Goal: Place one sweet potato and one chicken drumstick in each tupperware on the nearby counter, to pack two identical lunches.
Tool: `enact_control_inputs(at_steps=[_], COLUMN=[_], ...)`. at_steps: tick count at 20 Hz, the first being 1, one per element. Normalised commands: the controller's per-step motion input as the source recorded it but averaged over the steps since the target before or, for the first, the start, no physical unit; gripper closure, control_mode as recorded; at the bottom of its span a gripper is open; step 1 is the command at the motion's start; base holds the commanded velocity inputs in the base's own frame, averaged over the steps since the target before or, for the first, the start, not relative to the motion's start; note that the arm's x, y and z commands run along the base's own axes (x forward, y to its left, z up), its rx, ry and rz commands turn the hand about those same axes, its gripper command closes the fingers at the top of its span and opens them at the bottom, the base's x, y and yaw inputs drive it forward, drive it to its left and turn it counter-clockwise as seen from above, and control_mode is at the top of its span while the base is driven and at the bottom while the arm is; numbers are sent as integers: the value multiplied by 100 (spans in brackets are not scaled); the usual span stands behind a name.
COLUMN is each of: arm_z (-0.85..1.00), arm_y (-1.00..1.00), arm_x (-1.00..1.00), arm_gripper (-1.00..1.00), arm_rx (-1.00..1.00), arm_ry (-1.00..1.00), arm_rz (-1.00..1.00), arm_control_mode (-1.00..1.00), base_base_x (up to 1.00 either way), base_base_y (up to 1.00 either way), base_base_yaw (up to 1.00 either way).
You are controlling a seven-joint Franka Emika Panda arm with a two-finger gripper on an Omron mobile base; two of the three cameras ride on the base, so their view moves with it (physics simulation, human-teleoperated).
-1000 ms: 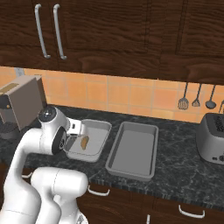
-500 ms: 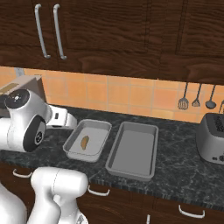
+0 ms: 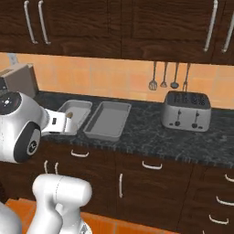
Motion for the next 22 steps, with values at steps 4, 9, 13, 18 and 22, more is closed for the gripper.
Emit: enact_control_inputs(at_steps=[4, 9, 13, 18, 22], arm_z=[0, 0, 0, 0, 0], arm_y=[0, 0, 0, 0, 0], arm_x=[0, 0, 0, 0, 0], arm_gripper=[-100, -100, -100, -100, -100], arm_rx=[0, 0, 0, 0, 0], arm_ry=[0, 0, 0, 0, 0], arm_rz=[0, 0, 0, 0, 0], arm_control_mode=[100, 100, 100, 100, 100], base_base_x=[-100, -71, -21, -47, -40], base_base_y=[-65, -94, -100, -100, -100], base_base_yaw=[-14, -8, 0, 0, 0])
